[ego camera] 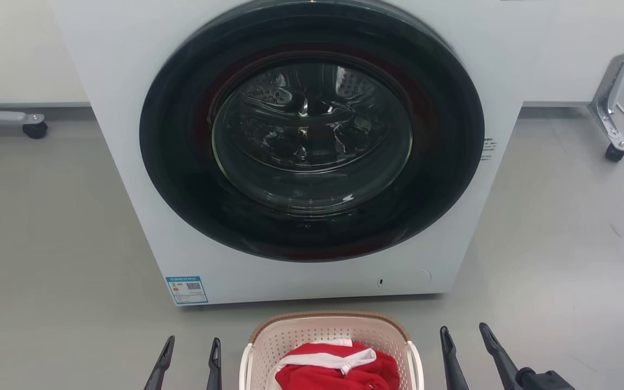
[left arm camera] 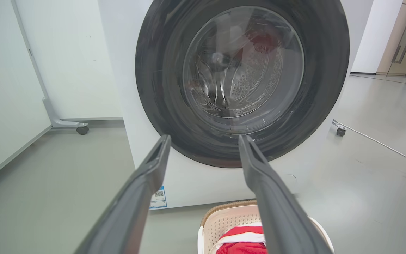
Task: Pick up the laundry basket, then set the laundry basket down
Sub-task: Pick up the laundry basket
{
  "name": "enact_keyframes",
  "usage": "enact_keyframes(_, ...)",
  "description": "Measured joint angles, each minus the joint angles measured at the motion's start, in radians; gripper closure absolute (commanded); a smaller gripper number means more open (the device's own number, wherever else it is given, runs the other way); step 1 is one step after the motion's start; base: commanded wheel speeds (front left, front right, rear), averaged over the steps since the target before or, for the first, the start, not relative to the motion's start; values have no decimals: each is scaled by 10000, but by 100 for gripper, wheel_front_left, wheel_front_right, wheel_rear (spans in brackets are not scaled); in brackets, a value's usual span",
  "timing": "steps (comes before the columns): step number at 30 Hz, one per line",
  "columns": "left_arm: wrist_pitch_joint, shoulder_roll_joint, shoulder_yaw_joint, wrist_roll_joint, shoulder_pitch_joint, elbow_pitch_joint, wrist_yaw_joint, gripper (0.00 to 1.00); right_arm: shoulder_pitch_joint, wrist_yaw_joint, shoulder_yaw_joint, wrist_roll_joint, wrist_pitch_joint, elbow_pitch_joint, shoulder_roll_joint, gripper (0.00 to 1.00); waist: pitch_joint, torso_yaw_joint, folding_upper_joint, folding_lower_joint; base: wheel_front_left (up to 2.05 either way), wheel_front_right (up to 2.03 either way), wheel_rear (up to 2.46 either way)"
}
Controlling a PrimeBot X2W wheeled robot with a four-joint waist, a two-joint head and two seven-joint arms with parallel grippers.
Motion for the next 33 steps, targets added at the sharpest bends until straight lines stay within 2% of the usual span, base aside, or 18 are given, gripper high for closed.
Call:
enact_keyframes(13, -27, -59, 261, -2, -17, -362, 0, 0, -262, 123, -196, -198, -2, -353, 19, 0, 993, -118, 0, 0, 0, 0, 0)
enact_keyframes(20, -27, -59, 359, -94, -868, 27, -29, 0, -1182, 174, -606, -196, -6, 42, -13, 0, 1885, -166, 0, 1, 0, 0, 0)
enact_keyframes(33, -25, -144, 368, -228, -2895, 1212, -368, 0, -2940, 324, -871, -194, -17, 949, -40, 0, 3737, -147, 2, 3, 0, 0, 0)
